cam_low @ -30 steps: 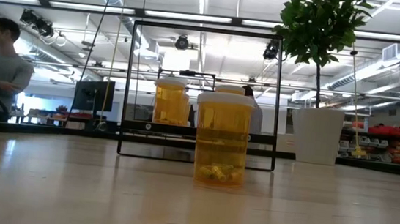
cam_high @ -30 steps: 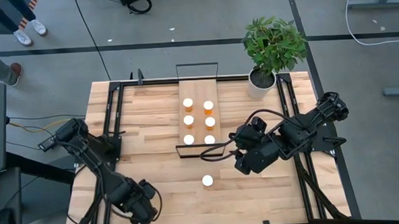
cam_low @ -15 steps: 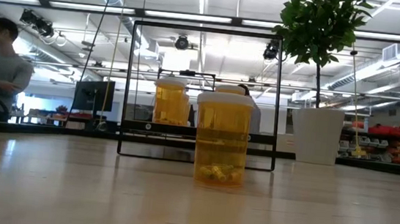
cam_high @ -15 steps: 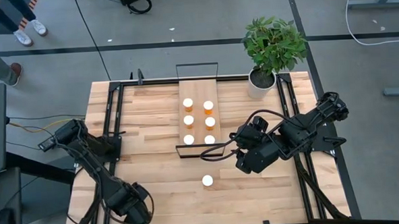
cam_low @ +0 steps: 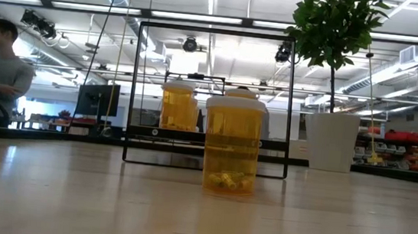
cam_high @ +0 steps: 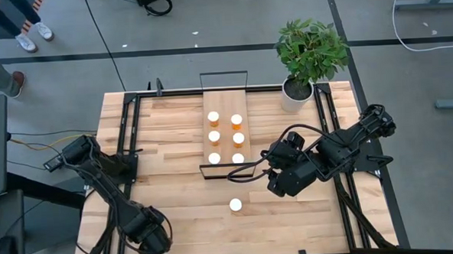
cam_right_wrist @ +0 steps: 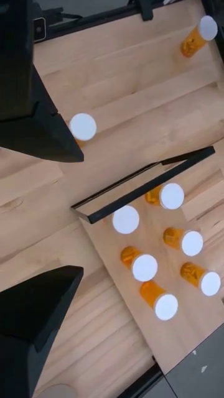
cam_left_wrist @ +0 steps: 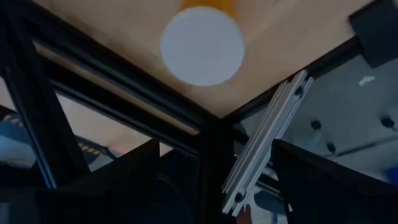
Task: Pick and place medicine bottles onto shelf by color
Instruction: Put the orange pill bottle on the shelf aligned with the other orange pill bottles
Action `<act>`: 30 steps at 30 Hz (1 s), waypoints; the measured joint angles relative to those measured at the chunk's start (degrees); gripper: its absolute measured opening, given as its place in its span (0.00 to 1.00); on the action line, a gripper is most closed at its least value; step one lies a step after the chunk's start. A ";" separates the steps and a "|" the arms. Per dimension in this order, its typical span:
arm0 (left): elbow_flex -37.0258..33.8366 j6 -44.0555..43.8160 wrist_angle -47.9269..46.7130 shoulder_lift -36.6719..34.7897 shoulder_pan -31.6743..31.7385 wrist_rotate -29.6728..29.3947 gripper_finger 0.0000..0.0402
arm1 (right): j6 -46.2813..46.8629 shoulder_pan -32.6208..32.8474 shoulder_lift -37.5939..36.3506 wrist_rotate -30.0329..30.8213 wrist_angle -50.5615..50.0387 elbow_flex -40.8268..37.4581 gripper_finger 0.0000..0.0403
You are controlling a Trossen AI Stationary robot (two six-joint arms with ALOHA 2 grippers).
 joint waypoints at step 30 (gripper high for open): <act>-8.77 3.11 11.63 0.15 0.28 -9.18 0.79 | -0.91 -0.03 0.02 0.00 -0.11 -0.02 0.73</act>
